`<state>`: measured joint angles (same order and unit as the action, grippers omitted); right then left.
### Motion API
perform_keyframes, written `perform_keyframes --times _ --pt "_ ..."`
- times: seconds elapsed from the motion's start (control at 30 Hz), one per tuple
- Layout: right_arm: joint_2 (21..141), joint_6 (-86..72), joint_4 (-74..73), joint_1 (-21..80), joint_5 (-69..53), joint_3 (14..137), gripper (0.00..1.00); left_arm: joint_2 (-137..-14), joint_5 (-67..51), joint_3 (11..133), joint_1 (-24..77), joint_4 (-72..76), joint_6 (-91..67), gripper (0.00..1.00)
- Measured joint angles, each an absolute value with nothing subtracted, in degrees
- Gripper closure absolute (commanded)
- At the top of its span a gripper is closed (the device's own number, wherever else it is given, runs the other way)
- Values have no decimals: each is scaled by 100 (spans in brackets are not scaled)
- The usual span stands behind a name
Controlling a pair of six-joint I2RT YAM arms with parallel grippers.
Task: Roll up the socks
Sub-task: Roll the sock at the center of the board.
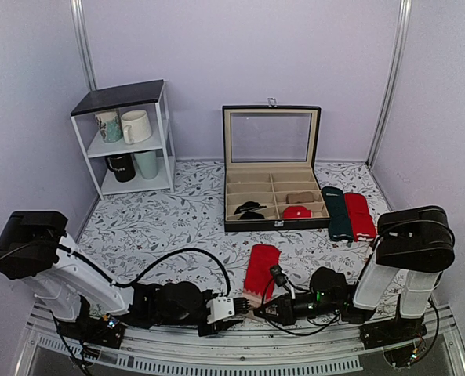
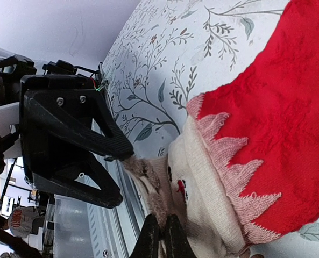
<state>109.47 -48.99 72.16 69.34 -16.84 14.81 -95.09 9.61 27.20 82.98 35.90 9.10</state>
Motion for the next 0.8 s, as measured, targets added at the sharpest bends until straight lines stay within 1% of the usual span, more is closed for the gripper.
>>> perform_keyframes --times 0.13,0.3,0.63,0.8 --pt "10940 -5092 7137 6934 -1673 1503 100 -9282 1168 2587 8377 3745 1015 56" --pt "10862 -5297 6943 6934 -1619 1507 100 -9205 1249 2488 8405 4053 1225 56" --pt "10676 -5404 6337 6936 -1562 1686 100 -9955 1002 2644 8405 4370 1328 56" --pt "10650 -5402 6248 6936 -1562 1708 100 -10119 978 2644 8344 4436 1234 57"
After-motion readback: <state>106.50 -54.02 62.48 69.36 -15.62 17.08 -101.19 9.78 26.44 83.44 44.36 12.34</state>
